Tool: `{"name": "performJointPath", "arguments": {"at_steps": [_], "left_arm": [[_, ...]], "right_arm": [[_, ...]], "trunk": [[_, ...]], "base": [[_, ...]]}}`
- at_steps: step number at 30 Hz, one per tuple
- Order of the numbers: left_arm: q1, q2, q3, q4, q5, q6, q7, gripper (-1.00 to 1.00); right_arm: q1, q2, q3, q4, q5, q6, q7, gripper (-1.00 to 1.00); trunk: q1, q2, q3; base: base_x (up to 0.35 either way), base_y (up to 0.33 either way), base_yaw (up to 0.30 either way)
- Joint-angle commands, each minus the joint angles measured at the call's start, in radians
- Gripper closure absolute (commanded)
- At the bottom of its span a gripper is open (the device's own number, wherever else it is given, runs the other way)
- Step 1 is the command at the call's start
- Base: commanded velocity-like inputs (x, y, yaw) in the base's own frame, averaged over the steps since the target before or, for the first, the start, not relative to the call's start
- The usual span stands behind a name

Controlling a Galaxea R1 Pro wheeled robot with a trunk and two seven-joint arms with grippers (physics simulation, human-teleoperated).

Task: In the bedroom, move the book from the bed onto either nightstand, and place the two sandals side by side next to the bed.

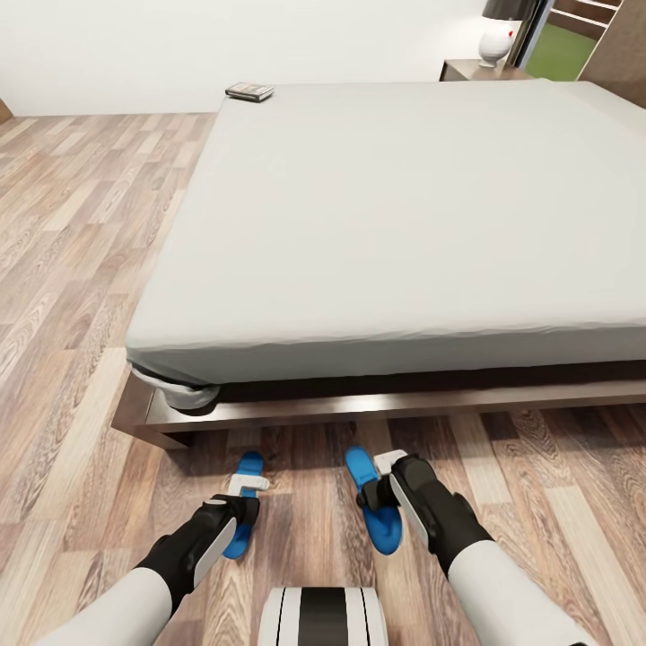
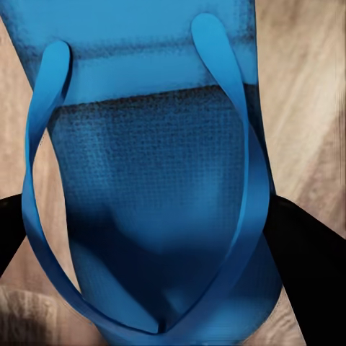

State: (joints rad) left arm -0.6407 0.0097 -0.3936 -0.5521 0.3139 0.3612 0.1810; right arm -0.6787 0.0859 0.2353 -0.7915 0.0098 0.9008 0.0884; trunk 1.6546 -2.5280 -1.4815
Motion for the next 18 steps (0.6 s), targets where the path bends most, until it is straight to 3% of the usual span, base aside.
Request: {"name": "performJointPath", "arguments": {"at_steps": [1,8,11,18], "left_arm": [[0.0,0.001,-0.007,-0.002,0.01,0.004,0.009,1.0],[0.0,0.001,-0.007,-0.002,0.01,0.004,0.009,1.0],[0.0,0.001,-0.007,-0.002,0.01,0.004,0.009,1.0],[-0.002,0.003,-0.008,-0.019,0.01,-0.001,0.009,1.0]], "right_arm": [[0.007,0.0,0.001,-0.018,0.001,0.004,0.002,1.0],[0.042,-0.001,0.001,-0.094,0.001,0.049,0.002,1.0],[0.046,-0.001,0.001,-0.104,0.0,0.056,0.002,1.0],[0.048,-0.002,0.002,-0.11,-0.001,0.061,0.002,1.0]], "trunk": [[0.0,0.0,-0.001],[0.001,-0.001,-0.008],[0.002,-0.001,-0.02],[0.002,-0.001,-0.02]], "base": [[0.0,0.0,0.0],[0.0,0.0,0.0],[0.0,0.0,0.0],[0.0,0.0,0.0]]}}
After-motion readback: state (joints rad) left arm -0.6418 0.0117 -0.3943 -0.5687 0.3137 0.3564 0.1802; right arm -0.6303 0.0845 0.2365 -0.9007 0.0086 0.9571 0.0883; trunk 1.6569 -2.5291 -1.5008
